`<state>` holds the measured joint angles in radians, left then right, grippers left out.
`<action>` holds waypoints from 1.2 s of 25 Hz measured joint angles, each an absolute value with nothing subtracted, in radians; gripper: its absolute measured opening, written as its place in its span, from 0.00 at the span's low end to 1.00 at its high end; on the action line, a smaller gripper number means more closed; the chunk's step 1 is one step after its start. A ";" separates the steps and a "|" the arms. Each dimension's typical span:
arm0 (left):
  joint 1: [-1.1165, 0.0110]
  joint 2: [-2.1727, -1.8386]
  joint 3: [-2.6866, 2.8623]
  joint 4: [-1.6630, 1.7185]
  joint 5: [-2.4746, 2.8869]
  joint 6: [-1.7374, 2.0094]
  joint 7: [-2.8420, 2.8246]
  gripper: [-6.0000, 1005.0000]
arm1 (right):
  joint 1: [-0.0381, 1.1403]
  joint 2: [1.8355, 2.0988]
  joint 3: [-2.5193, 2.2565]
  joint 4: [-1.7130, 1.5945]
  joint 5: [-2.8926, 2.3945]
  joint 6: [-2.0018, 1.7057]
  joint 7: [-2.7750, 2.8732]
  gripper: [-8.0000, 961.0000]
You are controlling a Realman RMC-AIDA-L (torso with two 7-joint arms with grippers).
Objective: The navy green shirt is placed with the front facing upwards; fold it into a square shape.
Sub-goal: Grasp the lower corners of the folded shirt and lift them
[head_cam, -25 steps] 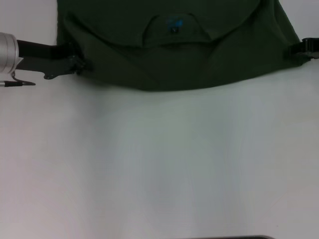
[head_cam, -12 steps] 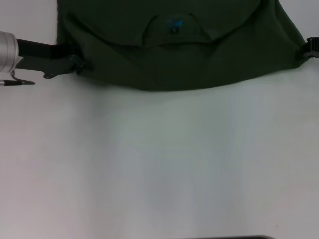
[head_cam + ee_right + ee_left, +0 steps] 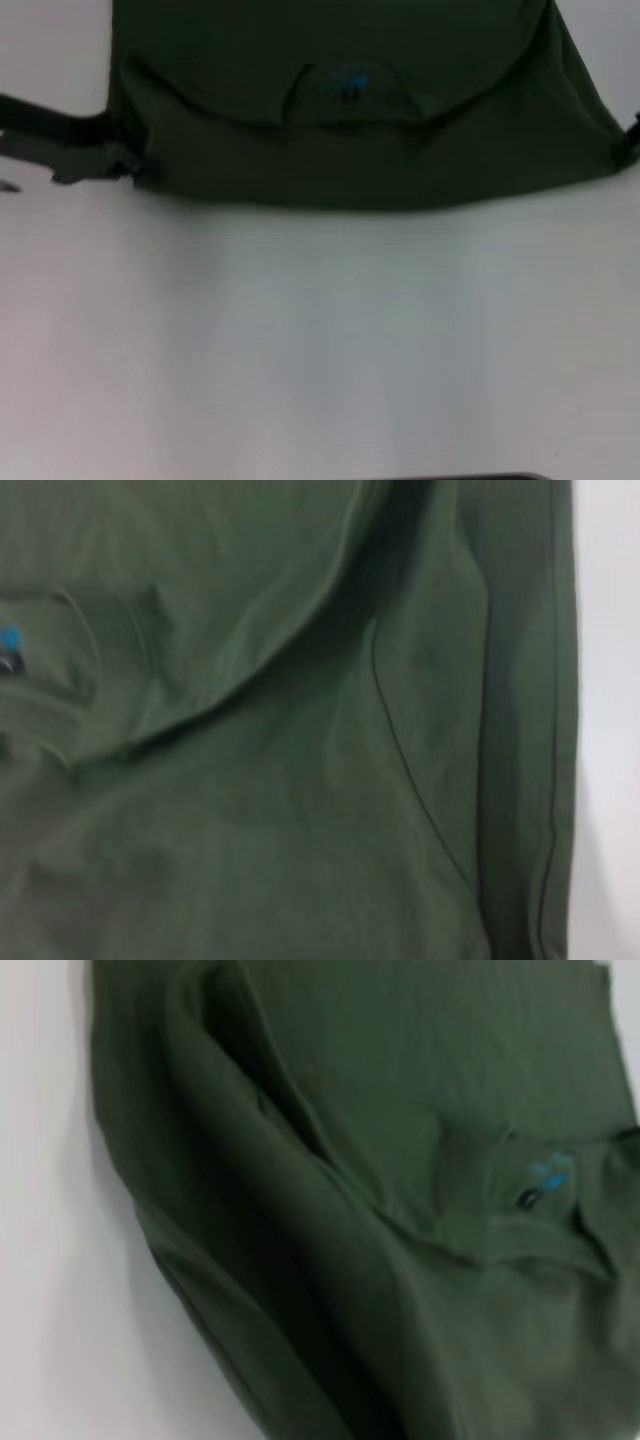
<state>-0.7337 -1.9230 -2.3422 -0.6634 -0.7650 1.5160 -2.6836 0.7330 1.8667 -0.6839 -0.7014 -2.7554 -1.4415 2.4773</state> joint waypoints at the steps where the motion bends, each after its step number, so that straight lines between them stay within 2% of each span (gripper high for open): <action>1: -0.734 -1.917 -2.337 -0.664 -0.748 1.542 -2.683 0.06 | 0.733 1.867 -0.684 -0.701 -2.755 -1.441 2.477 0.04; 4: -0.734 -1.910 -2.316 -0.664 -0.700 1.594 -2.683 0.07 | 0.736 1.877 -0.709 -0.740 -2.815 -1.536 2.488 0.04; 9: -0.720 -1.917 -2.301 -0.667 -0.626 1.662 -2.682 0.09 | 0.733 1.900 -0.735 -0.760 -2.849 -1.647 2.487 0.04; 14: -0.690 -1.942 -2.299 -0.739 -0.597 1.714 -2.673 0.10 | 0.709 1.928 -0.776 -0.814 -2.853 -1.697 2.489 0.04; 23: -0.686 -1.982 -2.327 -0.830 -0.601 1.696 -2.609 0.13 | 0.712 1.937 -0.764 -0.826 -2.845 -1.665 2.493 0.04; 30: -0.663 -2.028 -2.340 -0.915 -0.576 1.658 -2.522 0.15 | 0.714 1.938 -0.753 -0.828 -2.844 -1.660 2.495 0.04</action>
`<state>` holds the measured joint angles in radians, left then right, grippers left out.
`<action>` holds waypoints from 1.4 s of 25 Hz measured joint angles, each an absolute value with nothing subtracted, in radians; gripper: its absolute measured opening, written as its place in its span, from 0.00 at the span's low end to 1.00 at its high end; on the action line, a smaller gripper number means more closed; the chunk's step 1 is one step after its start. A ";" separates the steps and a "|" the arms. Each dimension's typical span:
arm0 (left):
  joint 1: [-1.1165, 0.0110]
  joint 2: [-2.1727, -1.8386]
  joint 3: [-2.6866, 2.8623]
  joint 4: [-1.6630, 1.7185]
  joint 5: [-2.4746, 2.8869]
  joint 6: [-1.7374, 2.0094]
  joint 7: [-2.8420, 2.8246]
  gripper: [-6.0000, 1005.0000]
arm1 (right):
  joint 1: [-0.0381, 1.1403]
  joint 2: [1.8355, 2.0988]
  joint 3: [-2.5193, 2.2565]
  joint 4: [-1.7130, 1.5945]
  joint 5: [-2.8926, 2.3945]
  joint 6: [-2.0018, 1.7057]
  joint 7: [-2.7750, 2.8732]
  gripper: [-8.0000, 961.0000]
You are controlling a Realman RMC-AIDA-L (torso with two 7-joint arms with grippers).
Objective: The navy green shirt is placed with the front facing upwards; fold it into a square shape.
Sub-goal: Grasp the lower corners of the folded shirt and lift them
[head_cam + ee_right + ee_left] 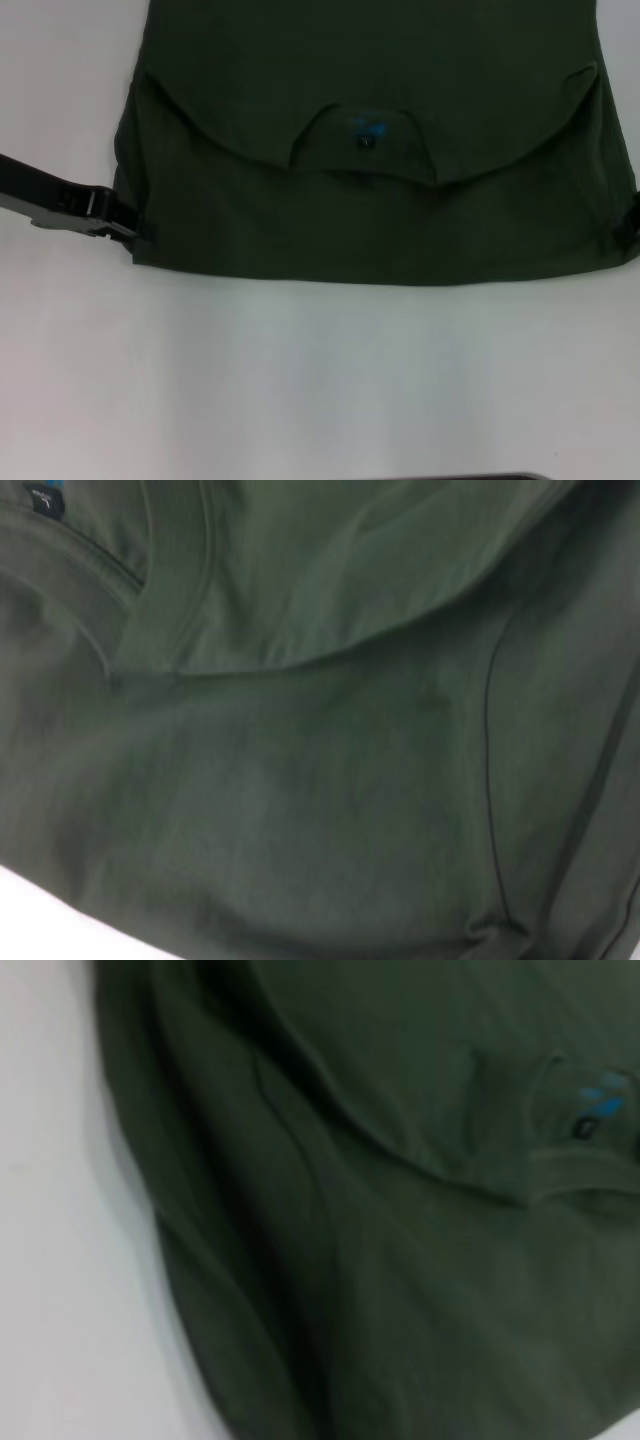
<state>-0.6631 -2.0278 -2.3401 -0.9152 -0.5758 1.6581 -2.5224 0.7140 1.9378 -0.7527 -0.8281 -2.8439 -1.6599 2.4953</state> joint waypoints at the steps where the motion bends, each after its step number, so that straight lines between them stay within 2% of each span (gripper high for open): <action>1: -0.665 -2.030 -2.336 -0.916 -0.564 1.650 -2.527 0.19 | 0.715 1.937 -0.752 -0.828 -2.844 -1.661 2.496 0.04; 11: -0.669 -2.025 -2.373 -0.908 -0.567 1.652 -2.538 0.59 | 0.720 1.934 -0.750 -0.829 -2.844 -1.660 2.502 0.04; 19: -0.693 -2.017 -2.390 -0.804 -0.571 1.604 -2.614 0.82 | 0.721 1.933 -0.750 -0.829 -2.844 -1.658 2.504 0.04; 25: -0.701 -2.012 -2.419 -0.756 -0.573 1.581 -2.644 0.95 | 0.721 1.929 -0.750 -0.828 -2.844 -1.658 2.504 0.04; 35: -0.704 -2.012 -2.426 -0.731 -0.573 1.552 -2.659 0.94 | 0.721 1.928 -0.750 -0.828 -2.844 -1.657 2.503 0.04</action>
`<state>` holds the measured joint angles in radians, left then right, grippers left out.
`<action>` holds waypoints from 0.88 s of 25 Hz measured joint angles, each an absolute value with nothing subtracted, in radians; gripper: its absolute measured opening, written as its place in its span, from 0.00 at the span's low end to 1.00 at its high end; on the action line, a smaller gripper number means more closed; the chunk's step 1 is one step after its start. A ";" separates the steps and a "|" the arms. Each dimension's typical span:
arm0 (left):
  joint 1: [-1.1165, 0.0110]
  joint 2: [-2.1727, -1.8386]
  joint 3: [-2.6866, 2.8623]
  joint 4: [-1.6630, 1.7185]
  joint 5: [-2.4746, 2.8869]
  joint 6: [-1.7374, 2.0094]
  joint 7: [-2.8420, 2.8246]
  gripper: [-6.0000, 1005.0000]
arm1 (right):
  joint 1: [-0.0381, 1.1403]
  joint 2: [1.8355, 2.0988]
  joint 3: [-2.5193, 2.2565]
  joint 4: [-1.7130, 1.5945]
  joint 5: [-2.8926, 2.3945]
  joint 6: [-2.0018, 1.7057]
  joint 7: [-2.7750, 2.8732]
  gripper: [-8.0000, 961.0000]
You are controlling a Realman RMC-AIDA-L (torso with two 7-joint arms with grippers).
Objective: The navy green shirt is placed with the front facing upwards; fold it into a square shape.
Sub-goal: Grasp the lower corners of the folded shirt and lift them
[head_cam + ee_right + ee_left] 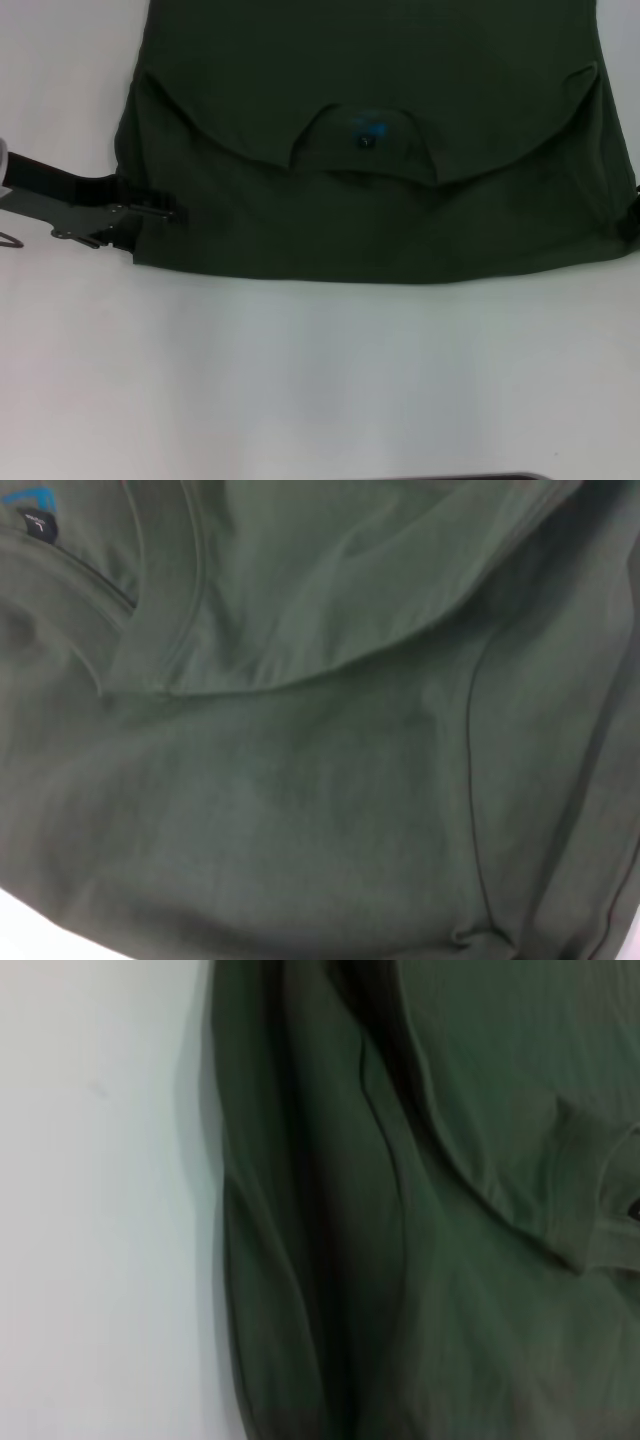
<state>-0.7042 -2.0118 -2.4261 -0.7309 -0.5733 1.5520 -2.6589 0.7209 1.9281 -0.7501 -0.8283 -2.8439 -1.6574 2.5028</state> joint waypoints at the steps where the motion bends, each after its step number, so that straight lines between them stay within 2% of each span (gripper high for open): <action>1: -0.704 -2.013 -2.426 -0.728 -0.573 1.549 -2.659 0.94 | 0.721 1.928 -0.750 -0.828 -2.844 -1.657 2.503 0.04; 22: -0.734 -2.034 -2.416 -0.681 -0.570 1.535 -2.661 0.93 | 0.724 1.928 -0.736 -0.828 -2.835 -1.656 2.499 0.04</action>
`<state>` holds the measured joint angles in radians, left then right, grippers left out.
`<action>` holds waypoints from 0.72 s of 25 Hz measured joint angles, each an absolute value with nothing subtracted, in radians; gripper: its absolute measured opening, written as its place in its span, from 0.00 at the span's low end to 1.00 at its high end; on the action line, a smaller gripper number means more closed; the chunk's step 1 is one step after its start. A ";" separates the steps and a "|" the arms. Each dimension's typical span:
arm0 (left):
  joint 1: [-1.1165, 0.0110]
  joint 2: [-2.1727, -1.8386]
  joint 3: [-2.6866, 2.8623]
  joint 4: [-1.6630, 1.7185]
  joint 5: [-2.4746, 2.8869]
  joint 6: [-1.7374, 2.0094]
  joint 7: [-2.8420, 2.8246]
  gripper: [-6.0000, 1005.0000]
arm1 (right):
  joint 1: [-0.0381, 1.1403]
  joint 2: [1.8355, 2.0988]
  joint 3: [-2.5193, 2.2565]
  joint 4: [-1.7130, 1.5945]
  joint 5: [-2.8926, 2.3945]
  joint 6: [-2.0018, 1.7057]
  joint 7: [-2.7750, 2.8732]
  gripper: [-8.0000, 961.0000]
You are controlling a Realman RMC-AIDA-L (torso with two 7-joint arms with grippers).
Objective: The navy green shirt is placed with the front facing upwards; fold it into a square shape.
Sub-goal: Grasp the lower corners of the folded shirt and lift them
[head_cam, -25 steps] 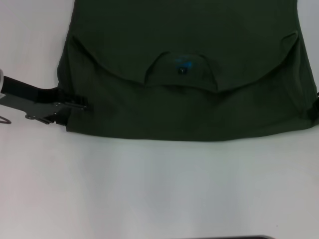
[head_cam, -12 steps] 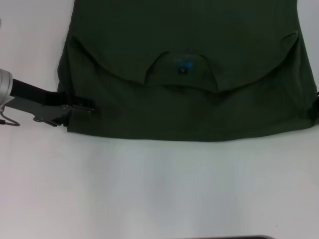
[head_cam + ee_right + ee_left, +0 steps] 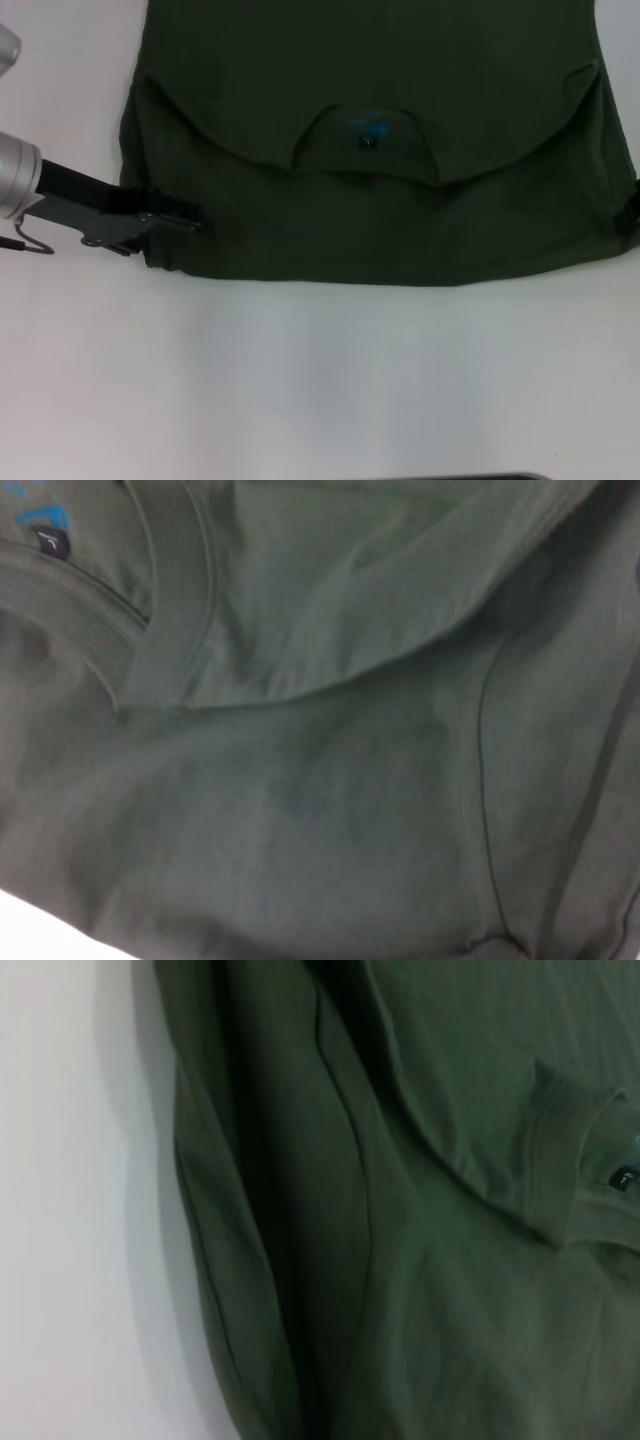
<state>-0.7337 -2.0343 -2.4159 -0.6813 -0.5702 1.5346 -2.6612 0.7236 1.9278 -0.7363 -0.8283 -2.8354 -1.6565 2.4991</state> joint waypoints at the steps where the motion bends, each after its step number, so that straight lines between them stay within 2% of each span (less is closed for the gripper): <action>1: -0.735 -2.034 -2.414 -0.683 -0.567 1.532 -2.662 0.92 | 0.724 1.927 -0.736 -0.828 -2.833 -1.657 2.498 0.04; 3: -0.735 -2.034 -2.409 -0.686 -0.566 1.532 -2.663 0.91 | 0.724 1.927 -0.734 -0.828 -2.830 -1.657 2.497 0.04; 14: -0.741 -2.031 -2.399 -0.682 -0.563 1.542 -2.666 0.48 | 0.724 1.923 -0.727 -0.828 -2.830 -1.659 2.494 0.04; 18: -0.742 -2.030 -2.398 -0.682 -0.562 1.548 -2.666 0.36 | 0.724 1.923 -0.727 -0.828 -2.830 -1.660 2.494 0.04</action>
<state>-0.7421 -2.0302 -2.3977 -0.6824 -0.5625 1.5478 -2.6663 0.7242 1.9234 -0.7271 -0.8283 -2.8301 -1.6598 2.4942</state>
